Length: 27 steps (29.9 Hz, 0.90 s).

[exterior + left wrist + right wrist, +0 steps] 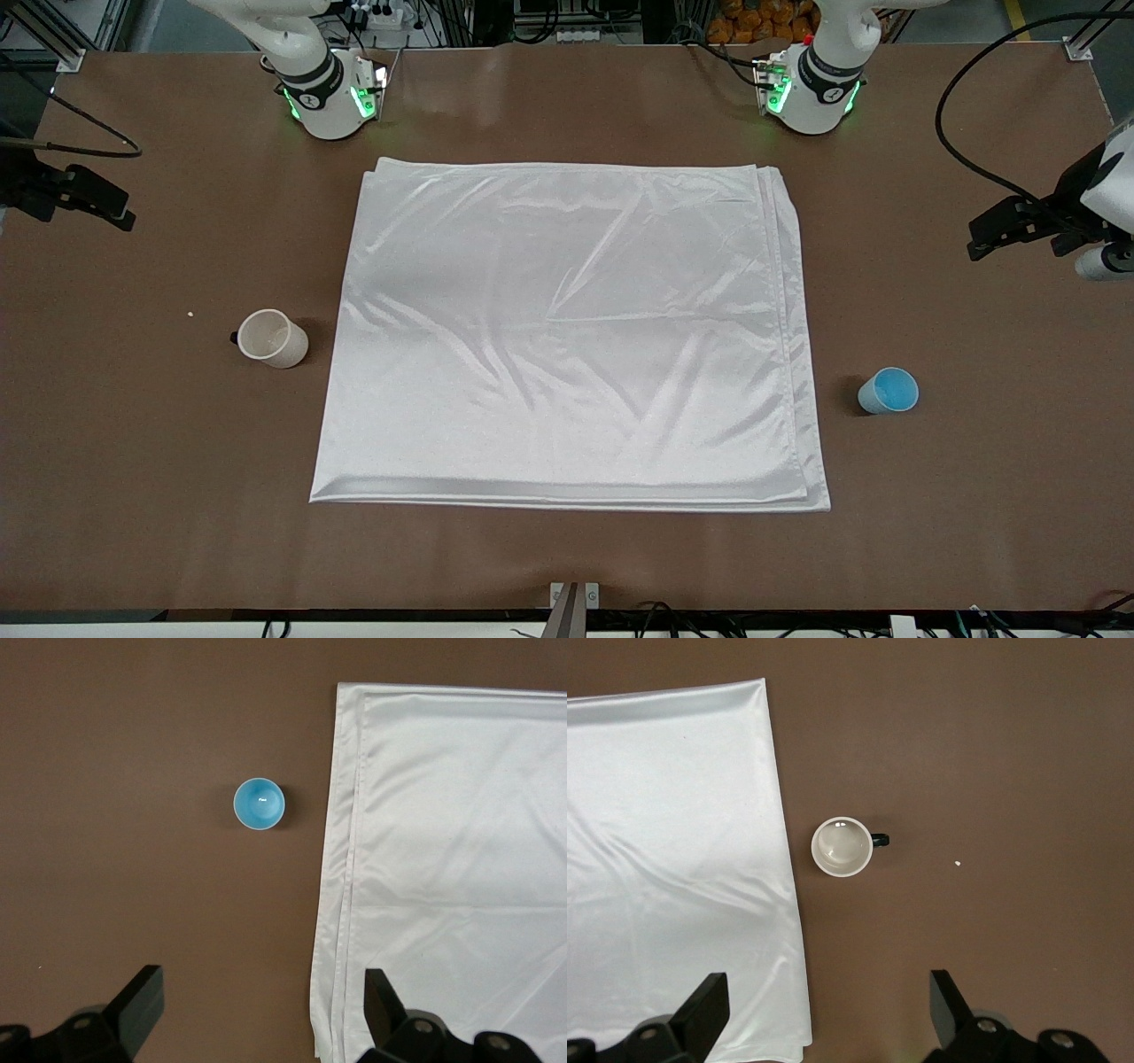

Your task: Place blue cup into white mug on cloth

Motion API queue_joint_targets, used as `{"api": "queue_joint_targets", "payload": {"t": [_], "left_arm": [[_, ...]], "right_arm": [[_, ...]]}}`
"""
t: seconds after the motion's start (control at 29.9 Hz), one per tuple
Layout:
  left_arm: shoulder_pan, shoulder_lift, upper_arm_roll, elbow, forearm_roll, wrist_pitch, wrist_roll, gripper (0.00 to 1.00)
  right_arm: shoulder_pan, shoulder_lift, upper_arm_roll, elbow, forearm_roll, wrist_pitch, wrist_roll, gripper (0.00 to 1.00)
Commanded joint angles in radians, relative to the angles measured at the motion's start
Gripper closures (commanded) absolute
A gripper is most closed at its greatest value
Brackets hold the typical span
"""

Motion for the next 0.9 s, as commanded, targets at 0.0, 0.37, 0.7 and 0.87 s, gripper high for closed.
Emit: {"api": "queue_joint_targets", "payload": {"t": [0.0,0.37,0.7,0.87], "left_arm": [[0.0,-0.013,-0.002,0.002,0.024,-0.015,-0.014,0.0],[0.0,-0.007,-0.001,0.002,0.03,-0.015,-0.016,0.0],[0.008,0.033,-0.002,-0.013,0.027,0.014,-0.003,0.0],[0.012,0.048,0.001,-0.088,0.029,0.112,-0.003,0.0]], "right_arm": [[-0.009,0.008,0.004,0.022,0.013,-0.004,0.018,0.0],[-0.01,0.008,0.004,0.022,0.011,-0.006,0.013,0.0],[-0.001,-0.009,0.009,-0.037,0.016,0.029,0.013,0.0],[0.003,-0.007,0.012,-0.076,0.018,0.08,0.001,0.0]]}}
